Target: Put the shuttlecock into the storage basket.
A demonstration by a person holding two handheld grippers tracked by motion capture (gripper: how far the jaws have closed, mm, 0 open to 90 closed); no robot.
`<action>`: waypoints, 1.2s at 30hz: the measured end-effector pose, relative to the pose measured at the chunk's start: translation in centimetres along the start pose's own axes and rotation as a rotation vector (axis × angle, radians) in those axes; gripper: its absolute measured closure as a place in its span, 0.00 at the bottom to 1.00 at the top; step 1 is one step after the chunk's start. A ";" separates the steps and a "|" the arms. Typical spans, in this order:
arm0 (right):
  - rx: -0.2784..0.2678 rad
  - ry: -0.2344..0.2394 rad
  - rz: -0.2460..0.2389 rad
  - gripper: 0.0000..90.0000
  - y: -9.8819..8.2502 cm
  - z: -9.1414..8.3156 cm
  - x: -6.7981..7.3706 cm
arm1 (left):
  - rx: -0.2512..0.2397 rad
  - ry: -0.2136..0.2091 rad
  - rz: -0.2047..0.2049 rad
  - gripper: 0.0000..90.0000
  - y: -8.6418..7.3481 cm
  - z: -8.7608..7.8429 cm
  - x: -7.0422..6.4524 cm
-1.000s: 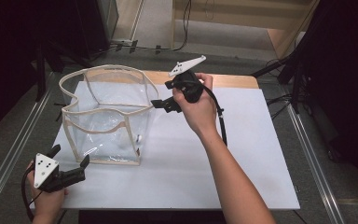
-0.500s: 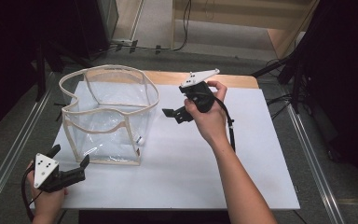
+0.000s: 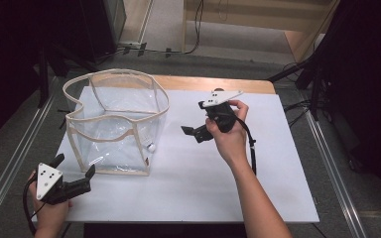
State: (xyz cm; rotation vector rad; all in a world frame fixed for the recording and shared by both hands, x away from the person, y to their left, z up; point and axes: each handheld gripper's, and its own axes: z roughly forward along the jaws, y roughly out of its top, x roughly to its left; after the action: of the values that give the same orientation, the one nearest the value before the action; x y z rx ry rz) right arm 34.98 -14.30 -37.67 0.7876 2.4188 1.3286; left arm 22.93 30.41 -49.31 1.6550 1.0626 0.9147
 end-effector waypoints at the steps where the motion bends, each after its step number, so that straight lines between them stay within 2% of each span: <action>1: -0.003 -0.004 -0.002 0.00 -0.2 0.0 0.0 | 0.000 0.000 0.000 0.00 0.0 0.0 0.0; 6: -0.001 -0.007 0.000 0.00 -1.6 -0.1 0.0 | 0.000 0.000 -0.001 0.00 0.0 0.0 0.0; 16: -0.003 -0.019 0.033 0.00 -4.2 -0.6 -0.3 | 0.000 -0.001 0.000 0.00 0.0 0.0 0.0; 22: 0.007 -0.025 0.030 0.00 -5.8 -0.9 -0.3 | 0.002 -0.001 0.003 0.00 0.0 0.0 0.0; 36: 0.001 -0.046 0.054 0.00 -8.7 -1.9 -0.4 | 0.000 -0.001 -0.001 0.00 0.0 0.0 0.0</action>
State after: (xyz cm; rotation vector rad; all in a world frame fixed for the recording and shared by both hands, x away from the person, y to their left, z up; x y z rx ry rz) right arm 31.57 -19.63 -43.97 0.8794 2.3787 1.3144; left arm 22.92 30.44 -49.30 1.6548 1.0631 0.9125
